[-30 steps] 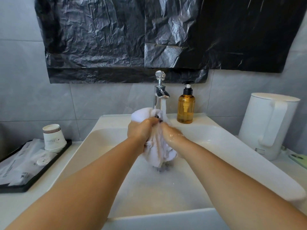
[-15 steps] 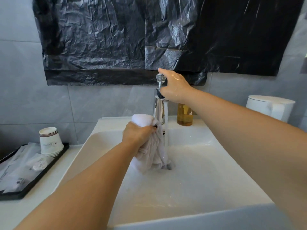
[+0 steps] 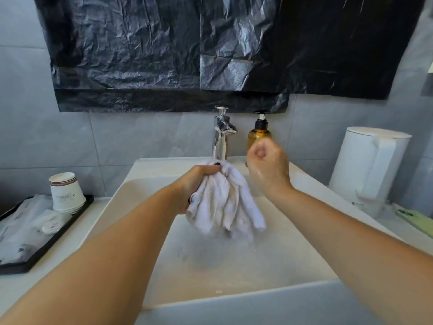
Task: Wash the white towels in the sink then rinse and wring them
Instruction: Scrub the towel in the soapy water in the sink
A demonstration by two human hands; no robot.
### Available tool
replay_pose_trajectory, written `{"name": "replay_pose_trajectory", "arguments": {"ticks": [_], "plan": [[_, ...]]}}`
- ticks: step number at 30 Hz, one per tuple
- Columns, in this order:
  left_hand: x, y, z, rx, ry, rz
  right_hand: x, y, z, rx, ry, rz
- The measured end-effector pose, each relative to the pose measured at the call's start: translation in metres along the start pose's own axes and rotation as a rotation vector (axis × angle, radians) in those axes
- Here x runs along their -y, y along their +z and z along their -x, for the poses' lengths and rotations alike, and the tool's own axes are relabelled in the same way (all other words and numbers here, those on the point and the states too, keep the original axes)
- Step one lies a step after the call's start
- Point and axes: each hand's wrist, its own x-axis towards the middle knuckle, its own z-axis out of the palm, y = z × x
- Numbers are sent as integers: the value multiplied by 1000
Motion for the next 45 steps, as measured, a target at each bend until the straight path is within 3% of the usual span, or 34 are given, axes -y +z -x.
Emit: {"name": "replay_pose_trajectory", "arguments": {"ticks": [1, 3, 5, 6, 8, 10, 12, 16, 19, 23, 25, 27, 28, 29, 31, 32, 34, 35, 37, 39, 41, 45], "plan": [[4, 2, -3, -19, -58, -90, -11, 3, 5, 196, 234, 82], [8, 4, -4, -182, -131, -531, -24, 9, 14, 623, 551, 260], [4, 4, -2, -380, -86, -1027, -25, 13, 19, 856, 580, 380], [-2, 6, 3, -391, -73, -1141, -23, 17, 20, 908, 541, 402], [-13, 14, 15, -254, -92, -1219, -14, 21, 21, 1000, 491, 391], [-13, 17, 18, -102, -218, -1248, -9, 23, 20, 1075, 491, 393], [-10, 14, 18, -13, -324, -1200, -12, 25, 19, 1062, 481, 391], [-9, -4, 14, -114, -225, -1017, -16, 22, 11, 859, 415, 390], [-8, -16, 17, -175, -181, -899, -28, 11, -12, 702, 526, 167], [-12, -22, 21, -145, -292, -628, -54, -19, -27, 740, 743, -61], [-9, -22, 15, -173, -301, -661, -60, -28, -24, 646, 686, 160], [-3, -25, 3, -416, -145, -982, -65, -24, -20, 537, 480, 479], [-3, -24, -1, -527, -29, -1108, -63, -19, -16, 551, 363, 544], [-3, -23, -3, -516, 70, -1135, -61, -15, -13, 613, 276, 562], [-3, -15, -3, -191, 118, -1032, -46, -10, -2, 850, 220, 479], [-1, -7, 0, -2, 47, -1072, -36, -9, 6, 1022, 224, 466], [12, 5, -2, 224, -100, -1379, -32, 0, 19, 1281, 176, 614], [22, 7, -8, 232, -105, -1538, -35, 6, 23, 1318, 110, 724], [30, 13, -13, 107, -13, -1673, -46, 17, 24, 1241, -27, 878], [27, 17, -12, -27, 151, -1668, -54, 20, 15, 1096, -109, 837], [17, 15, -10, -131, 211, -1509, -50, 15, 6, 983, -25, 629], [1, 1, -5, -213, 235, -1150, -43, -11, -9, 994, 322, 288]]}}
